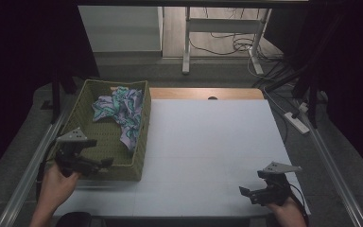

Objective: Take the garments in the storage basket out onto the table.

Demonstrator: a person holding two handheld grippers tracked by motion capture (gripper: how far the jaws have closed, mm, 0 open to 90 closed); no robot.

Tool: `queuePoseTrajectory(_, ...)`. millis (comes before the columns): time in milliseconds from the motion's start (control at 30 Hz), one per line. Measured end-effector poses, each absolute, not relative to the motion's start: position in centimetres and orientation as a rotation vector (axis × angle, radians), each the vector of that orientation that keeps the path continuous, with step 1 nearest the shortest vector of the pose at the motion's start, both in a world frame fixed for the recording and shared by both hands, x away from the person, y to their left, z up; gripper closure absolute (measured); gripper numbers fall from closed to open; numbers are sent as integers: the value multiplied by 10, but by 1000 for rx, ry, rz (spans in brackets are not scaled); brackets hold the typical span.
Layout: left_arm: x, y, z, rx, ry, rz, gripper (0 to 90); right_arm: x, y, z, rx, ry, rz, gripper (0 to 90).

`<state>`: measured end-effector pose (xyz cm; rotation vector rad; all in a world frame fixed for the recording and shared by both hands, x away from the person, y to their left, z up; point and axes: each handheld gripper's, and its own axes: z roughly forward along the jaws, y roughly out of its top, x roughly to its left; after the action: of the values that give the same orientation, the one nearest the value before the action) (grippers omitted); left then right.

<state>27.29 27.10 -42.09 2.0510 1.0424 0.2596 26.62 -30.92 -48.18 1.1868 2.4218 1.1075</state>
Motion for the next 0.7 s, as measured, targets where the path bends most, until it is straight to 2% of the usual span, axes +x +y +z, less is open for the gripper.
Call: queuePoseTrajectory(700, 374, 266, -428, 2074, 1116, 237, 0, 267, -310, -482, 1194, 2426, 1114, 6)
